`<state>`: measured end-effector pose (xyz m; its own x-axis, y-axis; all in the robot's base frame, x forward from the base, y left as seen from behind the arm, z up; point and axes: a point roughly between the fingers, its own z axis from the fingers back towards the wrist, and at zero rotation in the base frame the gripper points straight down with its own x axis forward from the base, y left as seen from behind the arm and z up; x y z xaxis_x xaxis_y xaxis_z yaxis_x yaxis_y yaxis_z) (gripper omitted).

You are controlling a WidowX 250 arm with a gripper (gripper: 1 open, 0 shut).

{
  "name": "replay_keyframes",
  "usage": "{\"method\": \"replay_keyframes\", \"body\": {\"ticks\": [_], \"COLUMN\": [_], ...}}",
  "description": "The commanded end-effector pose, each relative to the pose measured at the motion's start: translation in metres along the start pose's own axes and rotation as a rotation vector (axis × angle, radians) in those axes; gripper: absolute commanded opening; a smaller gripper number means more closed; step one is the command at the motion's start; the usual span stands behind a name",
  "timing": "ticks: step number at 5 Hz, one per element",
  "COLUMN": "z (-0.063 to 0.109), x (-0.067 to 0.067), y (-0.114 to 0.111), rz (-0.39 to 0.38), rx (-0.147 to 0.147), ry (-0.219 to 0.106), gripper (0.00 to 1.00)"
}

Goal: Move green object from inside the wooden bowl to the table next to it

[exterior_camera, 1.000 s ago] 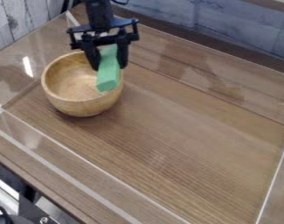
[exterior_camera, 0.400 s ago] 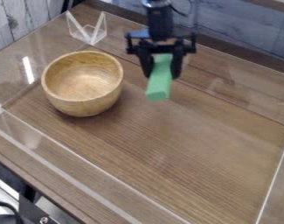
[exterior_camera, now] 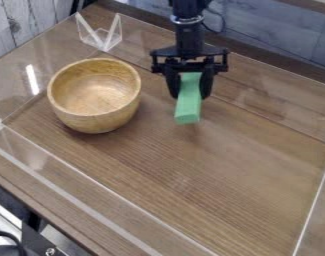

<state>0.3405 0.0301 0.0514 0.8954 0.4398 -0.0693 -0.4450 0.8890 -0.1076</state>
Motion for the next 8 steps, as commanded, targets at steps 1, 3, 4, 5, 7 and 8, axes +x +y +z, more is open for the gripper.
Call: {"method": "replay_keyframes", "body": {"ticks": [1,3,4,5,7,8], "z": [0.012,0.009,-0.005,-0.018,0.002,0.017], "x": [0.003,0.013,0.013,0.013,0.021,0.029], "y": [0.006,0.019,0.019,0.018,0.04,0.041], "rz": [0.025,0.018,-0.016,-0.047,0.018,0.005], "rx": [-0.011,0.001,0.008,0.012,-0.002,-0.014], "ry": [-0.058,-0.052,-0.043,-0.031,-0.027,-0.023], "gripper": [0.0,0.0,0.0,1.0,1.0,1.0]}}
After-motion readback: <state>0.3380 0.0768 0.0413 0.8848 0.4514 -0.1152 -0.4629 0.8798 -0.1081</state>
